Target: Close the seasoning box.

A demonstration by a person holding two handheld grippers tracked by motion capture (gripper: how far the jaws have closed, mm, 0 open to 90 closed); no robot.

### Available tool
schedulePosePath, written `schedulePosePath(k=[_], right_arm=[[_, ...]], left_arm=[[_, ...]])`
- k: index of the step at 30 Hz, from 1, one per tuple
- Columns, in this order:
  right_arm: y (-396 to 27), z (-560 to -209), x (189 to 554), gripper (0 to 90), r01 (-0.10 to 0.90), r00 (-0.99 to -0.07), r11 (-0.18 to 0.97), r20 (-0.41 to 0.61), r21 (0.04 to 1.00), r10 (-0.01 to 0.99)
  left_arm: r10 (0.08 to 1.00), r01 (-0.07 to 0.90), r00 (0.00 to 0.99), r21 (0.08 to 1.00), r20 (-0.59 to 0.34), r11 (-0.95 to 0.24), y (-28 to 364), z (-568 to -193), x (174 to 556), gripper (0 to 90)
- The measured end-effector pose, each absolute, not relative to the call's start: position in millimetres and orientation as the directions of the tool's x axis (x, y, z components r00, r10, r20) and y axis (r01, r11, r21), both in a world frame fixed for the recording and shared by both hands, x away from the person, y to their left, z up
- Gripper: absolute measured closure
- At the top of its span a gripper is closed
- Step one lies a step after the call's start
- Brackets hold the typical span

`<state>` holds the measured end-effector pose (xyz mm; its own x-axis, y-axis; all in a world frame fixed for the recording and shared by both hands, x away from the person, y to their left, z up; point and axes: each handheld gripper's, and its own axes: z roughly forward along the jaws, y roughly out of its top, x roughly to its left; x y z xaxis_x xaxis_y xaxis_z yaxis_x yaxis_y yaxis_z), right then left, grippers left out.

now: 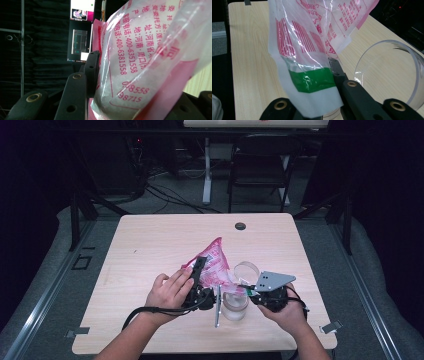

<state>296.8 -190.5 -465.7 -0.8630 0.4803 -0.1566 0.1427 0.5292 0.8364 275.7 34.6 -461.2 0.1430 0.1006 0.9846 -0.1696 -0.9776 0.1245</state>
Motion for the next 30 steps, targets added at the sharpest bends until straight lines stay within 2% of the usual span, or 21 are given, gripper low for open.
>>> schedulePosePath(k=[30], right_arm=[[-191.5,-467.0,297.8,90.0,0.145,-0.864,0.531,-0.155,0.835,0.48]], left_arm=[[0.095,-0.179,0.137,0.118,0.986,-0.977,32.7,-460.0,275.5,64.1]])
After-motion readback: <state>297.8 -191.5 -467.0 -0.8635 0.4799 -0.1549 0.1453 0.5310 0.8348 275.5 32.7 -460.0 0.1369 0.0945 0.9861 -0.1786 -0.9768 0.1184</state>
